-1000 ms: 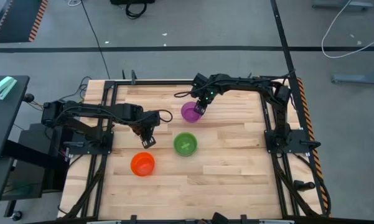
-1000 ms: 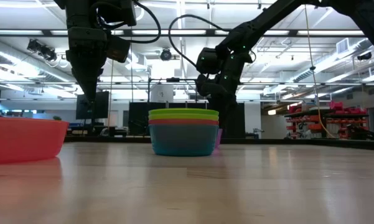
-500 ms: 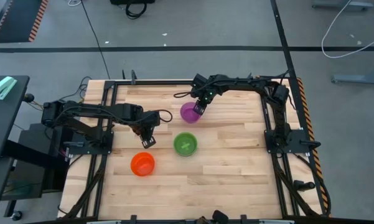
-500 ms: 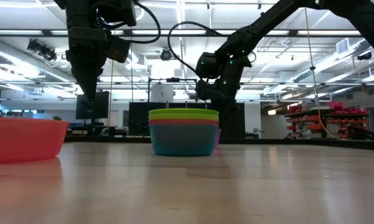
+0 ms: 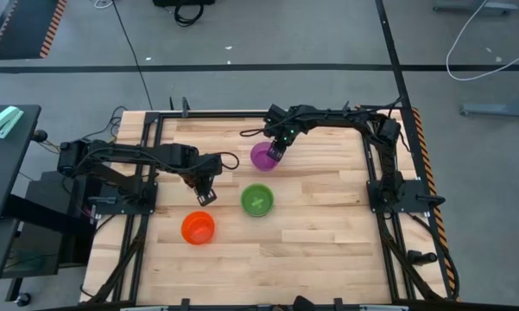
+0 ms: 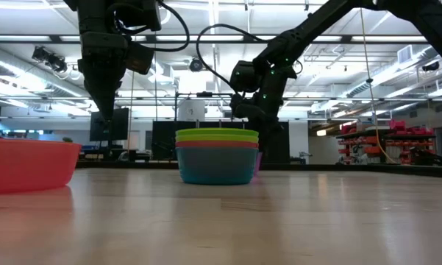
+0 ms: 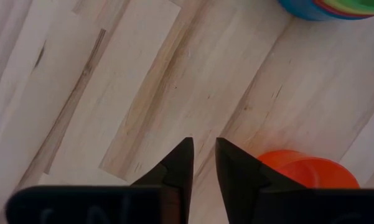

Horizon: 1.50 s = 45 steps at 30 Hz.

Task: Nest bowls inside each other
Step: Stack the purple bowl on top of the green bowl

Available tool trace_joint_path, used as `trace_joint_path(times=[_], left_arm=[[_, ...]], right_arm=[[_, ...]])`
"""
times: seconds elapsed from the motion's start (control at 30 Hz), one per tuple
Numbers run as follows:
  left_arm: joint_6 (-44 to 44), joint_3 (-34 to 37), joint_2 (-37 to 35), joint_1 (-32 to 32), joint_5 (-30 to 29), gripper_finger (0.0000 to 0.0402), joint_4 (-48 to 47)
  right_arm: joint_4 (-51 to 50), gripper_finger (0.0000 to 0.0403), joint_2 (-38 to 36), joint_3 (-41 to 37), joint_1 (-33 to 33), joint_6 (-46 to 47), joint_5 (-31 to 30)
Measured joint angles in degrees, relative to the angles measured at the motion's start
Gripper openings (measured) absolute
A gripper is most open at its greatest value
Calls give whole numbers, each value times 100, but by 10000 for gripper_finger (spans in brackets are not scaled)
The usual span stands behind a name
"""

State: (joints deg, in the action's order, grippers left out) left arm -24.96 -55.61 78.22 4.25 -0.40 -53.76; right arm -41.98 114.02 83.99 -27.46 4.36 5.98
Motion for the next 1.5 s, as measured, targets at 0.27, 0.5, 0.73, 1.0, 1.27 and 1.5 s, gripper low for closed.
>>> trace_joint_path(times=[0.27, 0.5, 0.73, 1.0, 1.27, 1.5], left_arm=[[-77, 0, 0, -218, -2, 76, 0], [-317, 0, 0, -571, -198, 71, -1], [-701, 0, 3, -999, -400, 79, -2], [-1139, 16, 11, -1340, -649, 71, 7], [-1995, 812, 13, -1560, -193, 62, -21], [-2392, 917, -24, -1740, 26, 71, 7]], right_arm=[[3, 48, 0, 0, 0, 33, -61], [47, 12, 0, 0, -13, -65, -355], [33, 4, -13, 2, -13, -438, -490], [-642, 2, -15, 236, 154, -743, -533], [-1372, 0, -15, 1099, 658, -1037, -750], [-1836, 0, -17, 1919, 1034, -1059, -748]])
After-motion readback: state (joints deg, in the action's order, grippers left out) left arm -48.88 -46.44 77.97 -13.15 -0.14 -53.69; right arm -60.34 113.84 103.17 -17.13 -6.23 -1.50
